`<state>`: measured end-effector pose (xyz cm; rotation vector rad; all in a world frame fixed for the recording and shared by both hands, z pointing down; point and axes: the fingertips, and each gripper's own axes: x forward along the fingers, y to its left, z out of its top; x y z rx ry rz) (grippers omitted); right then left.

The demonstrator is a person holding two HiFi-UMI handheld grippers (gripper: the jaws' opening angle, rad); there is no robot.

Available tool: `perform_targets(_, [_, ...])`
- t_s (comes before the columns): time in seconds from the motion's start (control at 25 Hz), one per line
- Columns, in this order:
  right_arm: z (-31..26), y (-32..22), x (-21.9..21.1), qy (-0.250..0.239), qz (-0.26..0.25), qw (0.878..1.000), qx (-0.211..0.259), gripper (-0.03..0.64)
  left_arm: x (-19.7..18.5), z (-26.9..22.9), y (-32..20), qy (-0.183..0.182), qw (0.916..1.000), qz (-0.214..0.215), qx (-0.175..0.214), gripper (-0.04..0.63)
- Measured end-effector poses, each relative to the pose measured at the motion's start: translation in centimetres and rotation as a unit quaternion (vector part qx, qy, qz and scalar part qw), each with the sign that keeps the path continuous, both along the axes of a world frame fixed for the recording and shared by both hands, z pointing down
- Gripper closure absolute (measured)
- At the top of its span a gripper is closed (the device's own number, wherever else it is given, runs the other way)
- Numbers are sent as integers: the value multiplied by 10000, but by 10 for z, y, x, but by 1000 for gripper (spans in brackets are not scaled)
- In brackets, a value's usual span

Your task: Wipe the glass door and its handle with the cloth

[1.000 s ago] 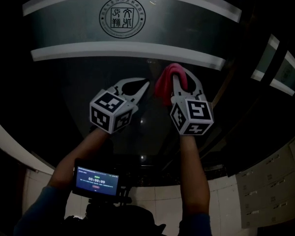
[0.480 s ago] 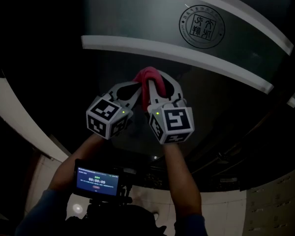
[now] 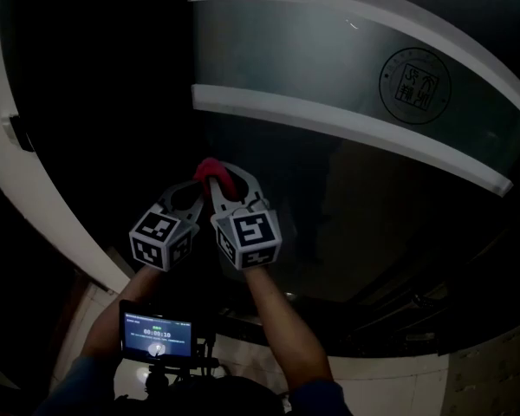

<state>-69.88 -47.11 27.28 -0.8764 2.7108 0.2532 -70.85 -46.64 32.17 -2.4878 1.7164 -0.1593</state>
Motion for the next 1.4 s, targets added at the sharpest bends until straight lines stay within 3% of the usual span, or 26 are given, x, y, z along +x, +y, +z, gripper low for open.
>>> perform_targets(0.12, [2,-4,4,56,66,9999,63,589,5,2,-6,11,10000,84,-17,586])
perform_targets(0.28, [4,-9,40,-85,202,9998,23,589,44,4,-13,-37,9994,328,-51,586])
perform_targets(0.64, [6,-23,218,29,1275,9918,37,589,217,6,-23,-69,9911,1325,-99,586])
perform_targets(1.12, [17,-15,486,-360,2751,9602,-326,589,460,8,2,-74,9692,2462,-33,586])
perform_targets(1.24, [21,-8,525,-357,2899,9557,-372,589,502,10,15,-111,9644,2643,-14,586])
perform_targets(1.4, [21,4,542,-262,2903,9560,-321,589,524,13,26,-85,9641,2652,-55,586])
